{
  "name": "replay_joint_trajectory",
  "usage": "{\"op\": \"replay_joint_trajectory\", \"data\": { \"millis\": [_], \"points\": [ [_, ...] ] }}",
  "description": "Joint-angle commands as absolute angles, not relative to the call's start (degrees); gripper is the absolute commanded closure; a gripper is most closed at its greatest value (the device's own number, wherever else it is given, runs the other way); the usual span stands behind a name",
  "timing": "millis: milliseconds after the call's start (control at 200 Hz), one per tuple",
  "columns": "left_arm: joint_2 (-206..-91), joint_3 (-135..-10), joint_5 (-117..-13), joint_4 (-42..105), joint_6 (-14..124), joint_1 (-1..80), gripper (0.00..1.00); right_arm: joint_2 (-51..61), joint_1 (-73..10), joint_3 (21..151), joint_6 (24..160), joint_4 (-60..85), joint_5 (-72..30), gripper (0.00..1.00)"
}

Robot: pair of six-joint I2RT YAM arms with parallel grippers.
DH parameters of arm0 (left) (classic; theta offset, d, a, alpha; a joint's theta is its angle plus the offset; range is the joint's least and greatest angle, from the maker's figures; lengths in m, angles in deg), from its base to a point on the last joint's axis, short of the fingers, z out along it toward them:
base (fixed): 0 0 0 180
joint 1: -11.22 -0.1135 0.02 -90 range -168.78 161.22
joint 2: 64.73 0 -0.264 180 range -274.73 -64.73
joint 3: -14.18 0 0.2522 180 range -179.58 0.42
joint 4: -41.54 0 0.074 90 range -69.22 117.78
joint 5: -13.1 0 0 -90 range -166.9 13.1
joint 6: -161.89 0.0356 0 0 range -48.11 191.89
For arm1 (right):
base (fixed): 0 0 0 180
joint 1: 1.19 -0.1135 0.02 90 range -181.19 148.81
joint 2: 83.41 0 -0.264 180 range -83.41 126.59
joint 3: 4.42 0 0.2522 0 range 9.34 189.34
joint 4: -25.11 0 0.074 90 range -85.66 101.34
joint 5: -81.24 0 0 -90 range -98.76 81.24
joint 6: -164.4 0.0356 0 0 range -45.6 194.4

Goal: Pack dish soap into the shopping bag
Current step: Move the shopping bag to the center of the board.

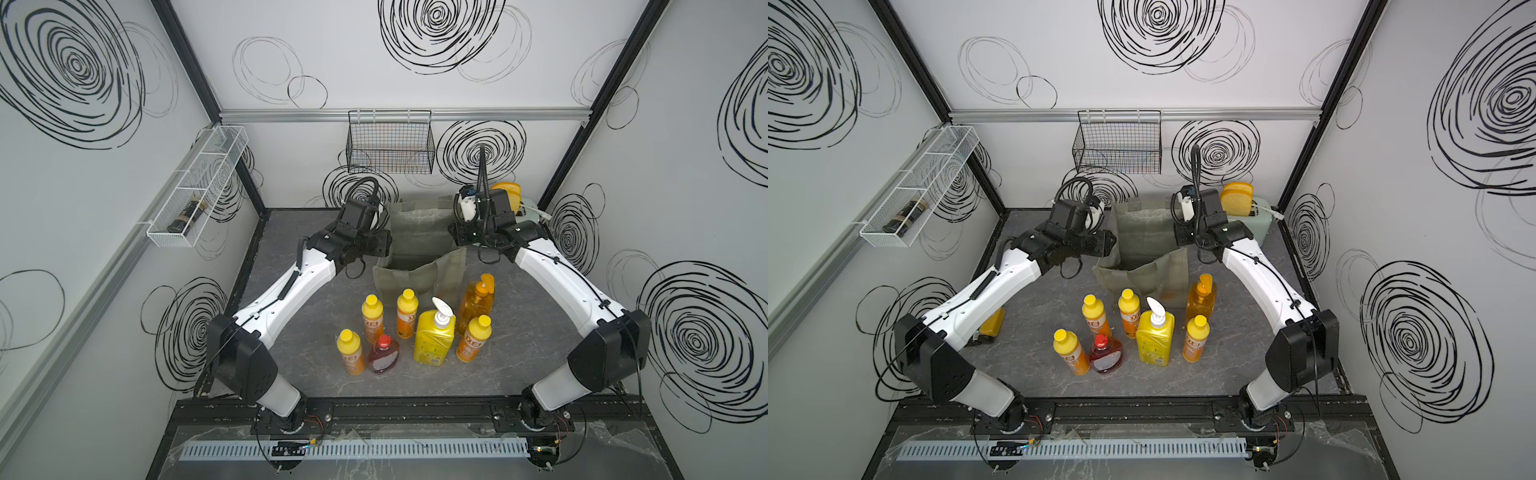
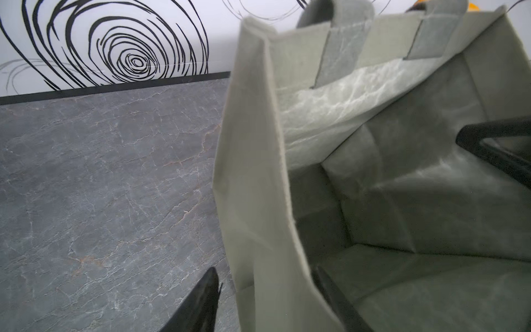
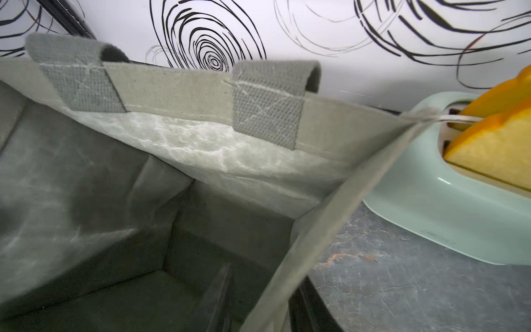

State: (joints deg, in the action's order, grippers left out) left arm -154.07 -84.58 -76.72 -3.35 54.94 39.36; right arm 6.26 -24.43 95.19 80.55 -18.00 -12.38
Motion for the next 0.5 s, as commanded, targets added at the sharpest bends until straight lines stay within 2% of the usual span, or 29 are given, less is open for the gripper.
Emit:
{"op": "replay_joint_trajectory", "data": {
  "millis": [0, 95, 230, 295, 435, 490],
  "points": [
    [-153.28, -86.14, -80.07, -2.19, 54.72, 39.13, 0.43, 4.75, -24.73, 95.2, 80.38, -13.86, -15.54, 0.6],
    [-152.74, -86.24, -80.14, -1.97, 54.72, 37.85, 0.47, 5.03, -24.42, 95.25, 80.28, -12.04, -17.44, 0.62],
    [-152.03, -85.9, -80.67, -1.4, 54.74, 36.59, 0.7, 5.77, -24.4, 95.61, 80.2, -9.33, -21.24, 0.68],
    [-151.84, -85.97, -81.55, -1.4, 54.71, 36.38, 0.77, 6.3, -24.57, 96.12, 80.37, -8.17, -22.71, 0.71],
    [-151.4, -86.41, -82.44, -0.66, 54.45, 35.17, 0.85, 7.85, -24.75, 97.77, 79.72, -6.77, -22.68, 0.75],
    [-151.39, -86.96, -82.62, -0.41, 54.12, 34.62, 0.85, 8.92, -24.75, 98.92, 79.16, -7.12, -22.09, 0.75]
  ]
}}
